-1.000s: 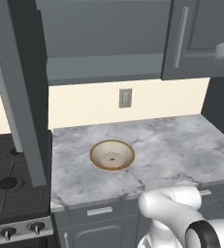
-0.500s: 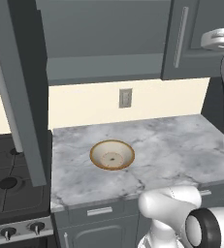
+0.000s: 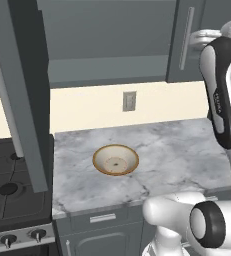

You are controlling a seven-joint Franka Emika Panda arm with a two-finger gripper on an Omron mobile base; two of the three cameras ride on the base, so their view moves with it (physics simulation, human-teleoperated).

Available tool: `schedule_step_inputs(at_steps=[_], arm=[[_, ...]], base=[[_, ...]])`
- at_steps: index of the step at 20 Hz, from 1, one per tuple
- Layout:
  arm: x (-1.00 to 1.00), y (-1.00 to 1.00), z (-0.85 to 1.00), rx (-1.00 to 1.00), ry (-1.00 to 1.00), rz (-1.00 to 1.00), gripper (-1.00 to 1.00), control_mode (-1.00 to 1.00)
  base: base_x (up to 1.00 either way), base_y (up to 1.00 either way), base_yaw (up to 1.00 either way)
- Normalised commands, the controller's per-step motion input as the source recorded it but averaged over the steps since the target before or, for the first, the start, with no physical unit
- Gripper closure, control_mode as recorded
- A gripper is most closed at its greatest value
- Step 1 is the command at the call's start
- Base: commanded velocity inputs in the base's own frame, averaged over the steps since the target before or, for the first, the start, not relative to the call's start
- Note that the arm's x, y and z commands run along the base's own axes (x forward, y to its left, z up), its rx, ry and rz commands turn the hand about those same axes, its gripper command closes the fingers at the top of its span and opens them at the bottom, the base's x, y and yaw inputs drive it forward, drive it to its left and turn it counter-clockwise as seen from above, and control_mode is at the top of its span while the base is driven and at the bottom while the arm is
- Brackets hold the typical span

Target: Open the cabinet and setup a tea strainer by placing it in the bowl upright.

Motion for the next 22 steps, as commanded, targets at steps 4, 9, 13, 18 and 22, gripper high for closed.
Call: schedule_step_inputs(at_steps=[4, 9, 13, 18, 22], arm=[[0.68, -0.19, 0.0, -0.07, 0.05, 0.0, -1.0, -1.0], [0.47, -0.05, 0.0, -0.03, 0.04, 0.0, -1.0, -1.0], [0.48, 0.01, 0.0, 0.0, 0.01, 0.0, -1.0, -1.0], [0.47, 0.03, 0.0, 0.0, 0.0, 0.0, -1.0, -1.0], [0.52, -0.13, -0.01, 0.0, 0.0, 0.0, -1.0, -1.0]], base=[[0.0, 0.0, 0.0], [0.0, 0.0, 0.0], [0.0, 0.0, 0.0], [0.0, 0.0, 0.0], [0.0, 0.0, 0.0]])
